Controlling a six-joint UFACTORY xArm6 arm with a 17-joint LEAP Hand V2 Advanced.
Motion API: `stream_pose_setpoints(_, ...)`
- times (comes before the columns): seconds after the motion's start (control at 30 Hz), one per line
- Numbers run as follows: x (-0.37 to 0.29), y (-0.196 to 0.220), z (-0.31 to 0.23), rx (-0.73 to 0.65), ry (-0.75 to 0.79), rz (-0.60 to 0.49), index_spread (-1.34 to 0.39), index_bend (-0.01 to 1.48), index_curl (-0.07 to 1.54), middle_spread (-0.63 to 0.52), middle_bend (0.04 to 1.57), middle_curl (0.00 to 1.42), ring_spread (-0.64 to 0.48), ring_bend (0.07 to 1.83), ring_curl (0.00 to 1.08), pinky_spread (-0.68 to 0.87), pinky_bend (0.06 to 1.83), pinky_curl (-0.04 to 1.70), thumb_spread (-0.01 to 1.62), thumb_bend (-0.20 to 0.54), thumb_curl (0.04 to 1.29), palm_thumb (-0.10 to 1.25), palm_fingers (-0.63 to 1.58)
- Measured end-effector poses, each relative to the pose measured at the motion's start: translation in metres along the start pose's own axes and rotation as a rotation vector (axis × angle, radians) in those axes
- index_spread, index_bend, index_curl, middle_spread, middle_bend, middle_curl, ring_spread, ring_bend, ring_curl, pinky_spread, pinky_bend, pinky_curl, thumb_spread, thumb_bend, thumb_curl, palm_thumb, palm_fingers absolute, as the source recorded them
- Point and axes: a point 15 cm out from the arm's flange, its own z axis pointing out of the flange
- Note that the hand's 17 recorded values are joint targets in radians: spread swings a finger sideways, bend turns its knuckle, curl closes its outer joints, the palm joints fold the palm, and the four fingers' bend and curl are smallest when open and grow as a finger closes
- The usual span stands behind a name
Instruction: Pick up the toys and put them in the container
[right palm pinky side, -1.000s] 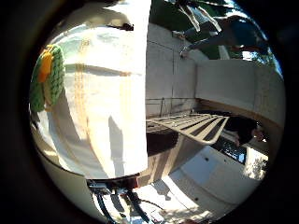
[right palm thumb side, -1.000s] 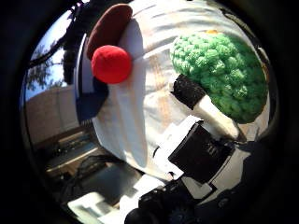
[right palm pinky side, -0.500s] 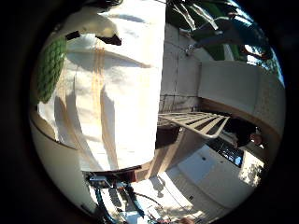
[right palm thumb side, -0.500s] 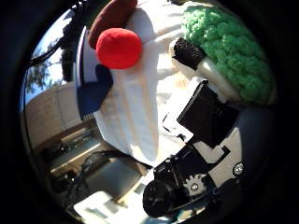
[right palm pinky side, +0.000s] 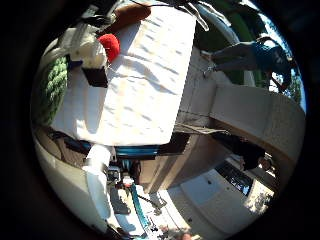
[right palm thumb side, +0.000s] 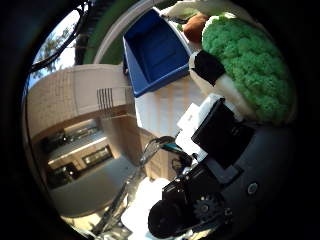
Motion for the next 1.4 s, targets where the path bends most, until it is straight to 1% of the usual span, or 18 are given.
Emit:
stream_pose_setpoints(0.13, -0.065, -0.031, -0.027, 0.048, 0.0, -0.077, -0.76, 0.75, 0.27, -0.23, 1.15, 0.98, -0.08, 1.43, 0.77, 0.16, 1.57, 0.65, 1.19, -0.013, 0.57, 1.01, 0.96)
stream_pose_setpoints(0.23, -0.089, -0.06, -0.024, 0.035, 0.001, -0.094, -0.78, 0.77, 0.28, -0.23, 1.16, 1.0, -0.08, 1.44, 0.77, 0.15, 1.57, 0.66, 1.2, -0.014, 0.58, 1.0, 0.94)
stream_pose_setpoints(0.4, -0.112, -0.142, -0.001, 0.06, 0.001, -0.086, -0.8, 0.79, 0.3, -0.23, 1.17, 1.01, -0.08, 1.46, 0.77, 0.15, 1.58, 0.67, 1.2, -0.017, 0.59, 0.99, 0.92)
stream_pose_setpoints(0.43, -0.114, -0.157, 0.005, 0.076, 0.001, -0.081, -0.81, 0.8, 0.31, -0.23, 1.17, 1.02, -0.08, 1.47, 0.77, 0.14, 1.59, 0.68, 1.2, -0.042, 0.58, 0.93, 0.91)
stream_pose_setpoints(0.53, -0.121, -0.203, 0.024, 0.141, -0.001, -0.065, -0.82, 0.81, 0.34, -0.23, 1.17, 1.02, -0.07, 1.49, 0.77, 0.15, 1.57, 0.7, 1.22, -0.034, 0.56, 0.88, 0.87)
stream_pose_setpoints(0.63, -0.121, -0.234, 0.056, 0.138, 0.0, -0.052, -0.77, 0.79, 0.37, -0.2, 1.12, 0.98, -0.04, 1.43, 0.73, 0.18, 1.53, 0.69, 1.22, -0.033, 0.54, 0.85, 0.79)
stream_pose_setpoints(0.67, -0.118, -0.24, 0.069, 0.118, 0.002, -0.051, -0.72, 0.77, 0.38, -0.18, 1.06, 0.95, -0.01, 1.37, 0.7, 0.2, 1.51, 0.68, 1.23, -0.033, 0.53, 0.83, 0.74)
stream_pose_setpoints(0.7, -0.114, -0.243, 0.082, 0.091, 0.004, -0.048, -0.63, 0.74, 0.39, -0.17, 0.88, 0.9, 0.01, 1.32, 0.69, 0.22, 1.51, 0.69, 1.23, -0.033, 0.52, 0.82, 0.49)
stream_pose_setpoints(0.73, -0.11, -0.243, 0.093, 0.063, 0.005, -0.052, -0.53, 0.73, 0.43, -0.14, 0.7, 0.84, 0.06, 1.25, 0.7, 0.25, 1.46, 0.72, 1.22, -0.037, 0.51, 0.8, 0.09)
stream_pose_setpoints(0.77, -0.105, -0.244, 0.104, 0.034, 0.006, -0.069, -0.51, 0.72, 0.43, -0.12, 0.63, 0.79, 0.09, 1.18, 0.68, 0.27, 1.43, 0.71, 1.21, -0.036, 0.51, 0.8, -0.06)
stream_pose_setpoints(0.8, -0.103, -0.242, 0.111, 0.007, 0.006, -0.089, -0.45, 0.66, 0.39, -0.08, 0.5, 0.7, 0.15, 0.99, 0.57, 0.31, 1.29, 0.62, 1.21, -0.031, 0.5, 0.79, -0.2)
stream_pose_setpoints(0.83, -0.102, -0.241, 0.115, -0.018, 0.005, -0.108, -0.44, 0.64, 0.37, -0.06, 0.47, 0.67, 0.17, 0.93, 0.53, 0.32, 1.27, 0.6, 1.2, -0.034, 0.49, 0.78, -0.2)
stream_pose_setpoints(0.9, -0.099, -0.24, 0.12, -0.06, 0.002, -0.14, -0.44, 0.53, 0.32, 0.0, 0.32, 0.58, 0.22, 0.74, 0.43, 0.36, 1.15, 0.51, 1.19, -0.029, 0.48, 0.78, -0.26)
stream_pose_setpoints(0.93, -0.097, -0.238, 0.12, -0.073, 0.0, -0.153, -0.44, 0.47, 0.3, 0.01, 0.27, 0.55, 0.24, 0.69, 0.39, 0.38, 1.11, 0.48, 1.18, -0.029, 0.48, 0.78, -0.25)
stream_pose_setpoints(1.07, -0.079, -0.234, 0.104, -0.066, -0.007, -0.171, -0.46, 0.31, 0.26, 0.07, 0.14, 0.46, 0.29, 0.56, 0.33, 0.43, 1.0, 0.41, 1.15, -0.028, 0.46, 0.77, -0.18)
stream_pose_setpoints(1.13, -0.065, -0.23, 0.085, -0.034, -0.008, -0.172, -0.46, 0.25, 0.25, 0.09, 0.12, 0.42, 0.31, 0.52, 0.32, 0.45, 0.96, 0.39, 1.14, -0.029, 0.45, 0.77, -0.15)
stream_pose_setpoints(1.23, -0.048, -0.217, 0.06, -0.012, -0.005, -0.175, -0.46, 0.22, 0.25, 0.1, 0.12, 0.38, 0.31, 0.49, 0.31, 0.46, 0.93, 0.36, 1.12, -0.028, 0.45, 0.77, -0.12)
stream_pose_setpoints(1.4, -0.008, -0.193, 0.019, 0.03, 0.004, -0.158, -0.43, 0.17, 0.26, 0.08, 0.16, 0.34, 0.31, 0.46, 0.3, 0.48, 0.84, 0.31, 1.11, -0.029, 0.43, 0.77, -0.03)
